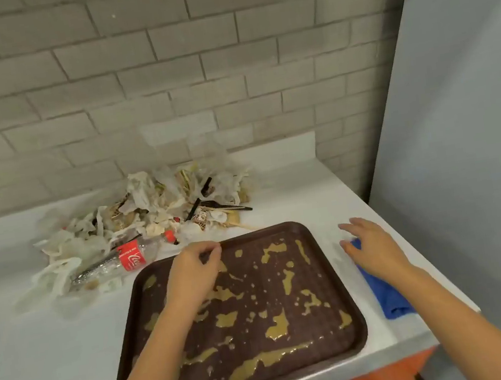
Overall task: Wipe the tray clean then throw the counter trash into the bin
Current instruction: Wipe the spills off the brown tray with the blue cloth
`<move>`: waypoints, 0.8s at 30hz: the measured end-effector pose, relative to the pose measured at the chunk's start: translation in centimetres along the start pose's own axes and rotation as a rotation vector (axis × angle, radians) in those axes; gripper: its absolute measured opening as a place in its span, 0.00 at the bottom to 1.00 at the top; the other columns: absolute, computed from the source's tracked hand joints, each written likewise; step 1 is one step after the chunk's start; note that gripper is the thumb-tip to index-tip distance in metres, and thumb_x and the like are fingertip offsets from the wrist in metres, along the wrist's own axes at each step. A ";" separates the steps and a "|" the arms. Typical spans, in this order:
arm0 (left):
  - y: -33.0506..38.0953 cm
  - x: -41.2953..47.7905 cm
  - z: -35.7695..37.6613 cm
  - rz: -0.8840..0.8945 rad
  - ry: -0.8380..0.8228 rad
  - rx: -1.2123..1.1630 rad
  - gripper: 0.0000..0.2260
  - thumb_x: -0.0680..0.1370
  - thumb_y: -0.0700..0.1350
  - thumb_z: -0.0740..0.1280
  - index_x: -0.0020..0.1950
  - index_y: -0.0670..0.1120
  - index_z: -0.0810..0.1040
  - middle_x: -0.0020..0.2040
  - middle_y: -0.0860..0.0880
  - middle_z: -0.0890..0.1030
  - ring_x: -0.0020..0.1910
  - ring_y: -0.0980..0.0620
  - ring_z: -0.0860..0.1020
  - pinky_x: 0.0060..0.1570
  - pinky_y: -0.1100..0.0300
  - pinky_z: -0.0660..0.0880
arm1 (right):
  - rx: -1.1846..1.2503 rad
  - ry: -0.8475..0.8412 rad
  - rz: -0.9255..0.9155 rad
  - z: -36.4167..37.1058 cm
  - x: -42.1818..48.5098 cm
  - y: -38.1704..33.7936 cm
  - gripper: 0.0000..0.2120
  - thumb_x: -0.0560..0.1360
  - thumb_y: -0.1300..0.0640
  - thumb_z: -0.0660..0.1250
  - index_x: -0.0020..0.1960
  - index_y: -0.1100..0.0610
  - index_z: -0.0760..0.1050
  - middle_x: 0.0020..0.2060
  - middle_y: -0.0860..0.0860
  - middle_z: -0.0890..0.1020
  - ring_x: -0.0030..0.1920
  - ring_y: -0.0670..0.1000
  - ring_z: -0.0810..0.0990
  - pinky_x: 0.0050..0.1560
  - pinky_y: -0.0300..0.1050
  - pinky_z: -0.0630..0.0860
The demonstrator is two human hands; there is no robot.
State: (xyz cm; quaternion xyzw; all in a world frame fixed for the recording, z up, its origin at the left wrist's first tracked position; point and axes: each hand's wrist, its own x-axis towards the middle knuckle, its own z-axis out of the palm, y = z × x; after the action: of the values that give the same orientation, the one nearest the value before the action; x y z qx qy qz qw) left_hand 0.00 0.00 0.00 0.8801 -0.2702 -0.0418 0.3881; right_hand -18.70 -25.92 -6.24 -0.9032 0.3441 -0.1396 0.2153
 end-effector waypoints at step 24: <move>-13.2 -0.1 -5.7 -0.415 0.291 0.045 0.13 0.79 0.46 0.60 0.59 0.43 0.79 0.57 0.42 0.79 0.54 0.42 0.77 0.56 0.49 0.72 | 0.267 0.216 -0.101 1.2 1.3 -4.9 0.13 0.80 0.52 0.59 0.62 0.52 0.76 0.52 0.46 0.78 0.50 0.49 0.76 0.50 0.43 0.70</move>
State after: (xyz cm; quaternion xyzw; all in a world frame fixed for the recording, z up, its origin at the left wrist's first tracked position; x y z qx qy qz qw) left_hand 7.38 11.08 -5.39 0.9219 -0.0260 0.0123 0.3865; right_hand -14.53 -23.20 -4.81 -0.8626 0.2977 -0.2908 0.2878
